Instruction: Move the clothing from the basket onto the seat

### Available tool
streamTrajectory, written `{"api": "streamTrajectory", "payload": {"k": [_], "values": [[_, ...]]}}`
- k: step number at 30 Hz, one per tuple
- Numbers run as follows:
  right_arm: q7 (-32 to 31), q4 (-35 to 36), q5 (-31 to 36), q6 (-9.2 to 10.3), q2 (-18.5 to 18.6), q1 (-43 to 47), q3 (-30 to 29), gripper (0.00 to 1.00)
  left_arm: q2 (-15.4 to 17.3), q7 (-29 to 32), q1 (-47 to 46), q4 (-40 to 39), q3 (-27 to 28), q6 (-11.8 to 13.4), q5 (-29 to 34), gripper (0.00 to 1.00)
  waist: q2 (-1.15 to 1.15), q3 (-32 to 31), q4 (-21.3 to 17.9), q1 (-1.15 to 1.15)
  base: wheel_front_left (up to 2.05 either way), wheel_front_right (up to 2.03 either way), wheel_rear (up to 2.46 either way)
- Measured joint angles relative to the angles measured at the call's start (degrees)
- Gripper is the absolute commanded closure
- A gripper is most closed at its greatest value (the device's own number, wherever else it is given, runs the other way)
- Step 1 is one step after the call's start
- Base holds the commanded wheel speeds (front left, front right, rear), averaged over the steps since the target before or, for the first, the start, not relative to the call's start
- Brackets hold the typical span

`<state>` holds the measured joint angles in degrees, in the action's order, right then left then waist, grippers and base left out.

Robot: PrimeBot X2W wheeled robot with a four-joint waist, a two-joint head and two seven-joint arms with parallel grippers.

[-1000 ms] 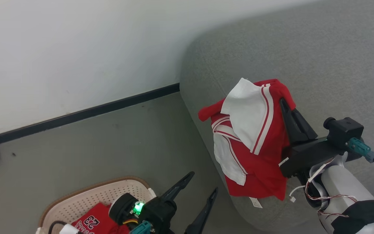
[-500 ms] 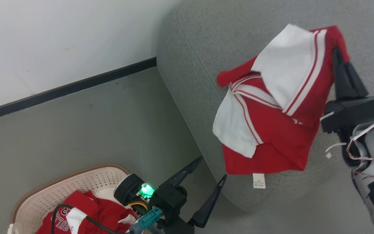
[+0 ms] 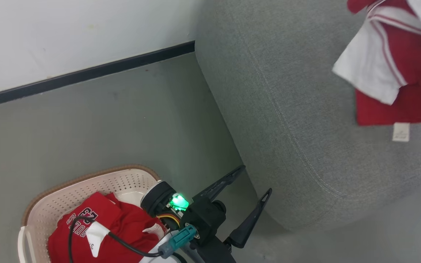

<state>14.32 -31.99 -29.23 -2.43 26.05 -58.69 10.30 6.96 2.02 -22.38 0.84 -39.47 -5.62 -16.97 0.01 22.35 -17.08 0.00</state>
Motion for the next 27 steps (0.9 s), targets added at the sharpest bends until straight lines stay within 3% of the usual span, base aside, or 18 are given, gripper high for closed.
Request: {"api": "streamTrajectory", "payload": {"k": [10,20,27], "values": [[0.40,-4.88,-0.02,0.48,3.64,-5.27,-2.97,1.00,-0.87,-0.19,-1.42,0.35,-0.46,-0.44,0.00,0.00,0.00,2.63,4.07,0.00,0.00,0.00,0.00],[0.38,-15.85,-2.38,-0.13,-0.94,0.08,-2.00,1.00,-0.47,-0.45,-2.97,1.01,-0.35,-0.47,0.00,0.00,0.00,5.87,5.81,0.00,0.00,0.00,0.00],[0.38,-20.49,-3.21,-0.88,-1.76,0.54,-2.52,1.00,-0.22,-0.63,-3.34,1.58,-0.78,-0.53,0.01,0.00,0.00,6.34,6.02,0.00,0.00,0.00,0.00]]}}
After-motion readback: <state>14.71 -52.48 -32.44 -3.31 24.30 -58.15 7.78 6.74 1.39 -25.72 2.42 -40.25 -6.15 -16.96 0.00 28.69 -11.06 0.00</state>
